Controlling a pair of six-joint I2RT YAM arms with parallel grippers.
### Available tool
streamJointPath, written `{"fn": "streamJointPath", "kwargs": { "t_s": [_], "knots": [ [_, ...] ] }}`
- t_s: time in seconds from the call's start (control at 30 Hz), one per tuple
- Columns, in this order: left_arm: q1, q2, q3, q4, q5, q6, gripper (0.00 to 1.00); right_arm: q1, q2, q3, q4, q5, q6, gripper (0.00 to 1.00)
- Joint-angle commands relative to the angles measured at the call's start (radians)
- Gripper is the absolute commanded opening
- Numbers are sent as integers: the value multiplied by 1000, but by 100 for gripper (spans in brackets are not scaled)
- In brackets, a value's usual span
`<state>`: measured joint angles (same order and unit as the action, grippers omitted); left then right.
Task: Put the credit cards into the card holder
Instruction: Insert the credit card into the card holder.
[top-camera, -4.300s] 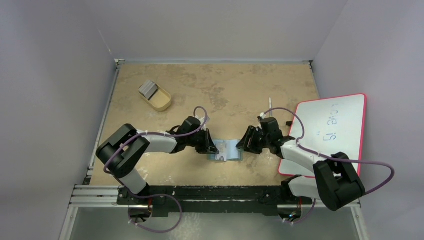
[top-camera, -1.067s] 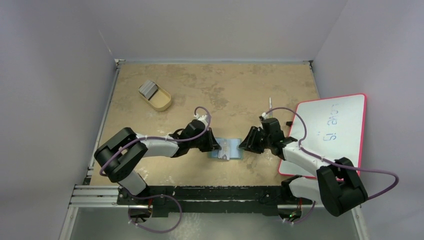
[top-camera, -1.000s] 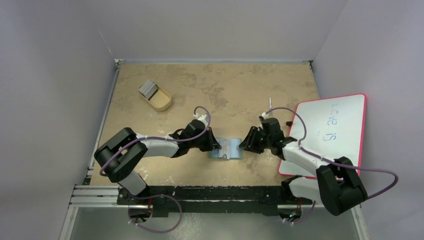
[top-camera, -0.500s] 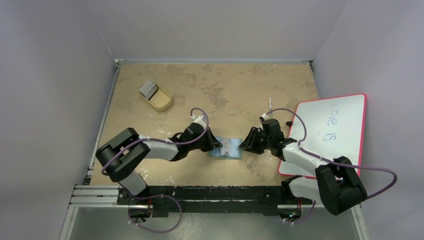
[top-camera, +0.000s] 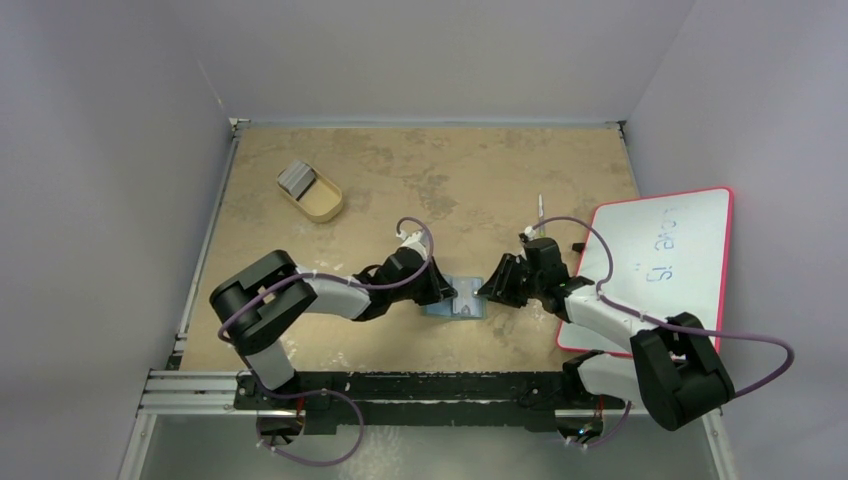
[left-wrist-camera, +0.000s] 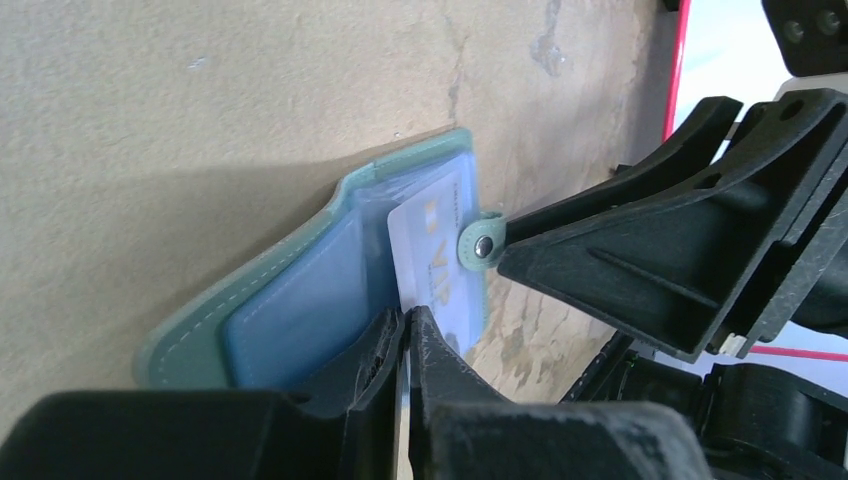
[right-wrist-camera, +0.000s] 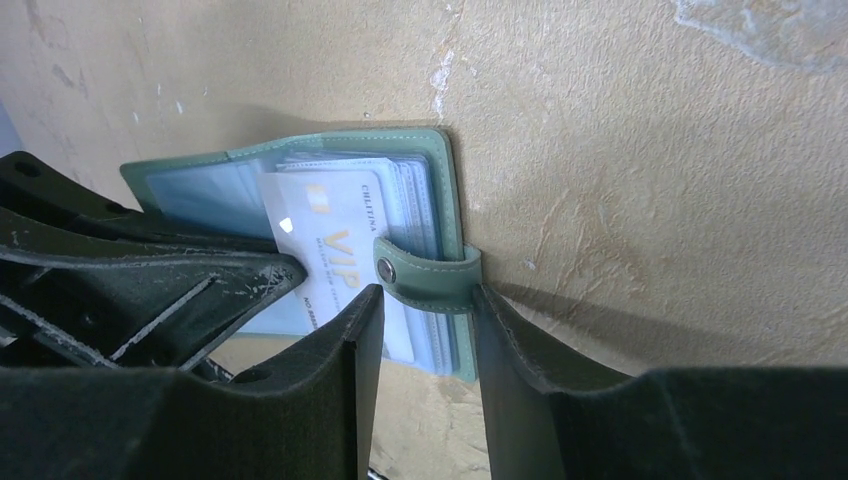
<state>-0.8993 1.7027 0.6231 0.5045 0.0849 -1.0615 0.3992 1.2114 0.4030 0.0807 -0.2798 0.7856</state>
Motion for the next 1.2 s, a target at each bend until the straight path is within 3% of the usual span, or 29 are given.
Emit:
{"fn": "streamJointPath", "kwargs": {
  "t_s": [0.0, 0.2, 0.3, 0.57, 0.87, 1.17],
  "knots": [
    [-16, -1, 64, -22, -8, 29, 7, 7, -6, -10, 37, -21, 15, 40],
    [-15, -110, 71, -198, -137, 62, 30, 21, -1, -10, 65, -35, 33, 40],
    [-15, -160, 68, -263, -191, 71, 36, 44, 11, -3, 81, -36, 47, 40],
    [-15, -218, 73, -365, -238, 81, 40, 149, 80, 42, 107, -2, 95, 42],
    [-15, -159, 55, -285, -179, 82, 43, 156, 47, 88, -27, 94, 50, 44],
    [-15, -93, 85, -232, -129, 93, 39, 156, 64, 89, -24, 110, 60, 48]
  ]
}}
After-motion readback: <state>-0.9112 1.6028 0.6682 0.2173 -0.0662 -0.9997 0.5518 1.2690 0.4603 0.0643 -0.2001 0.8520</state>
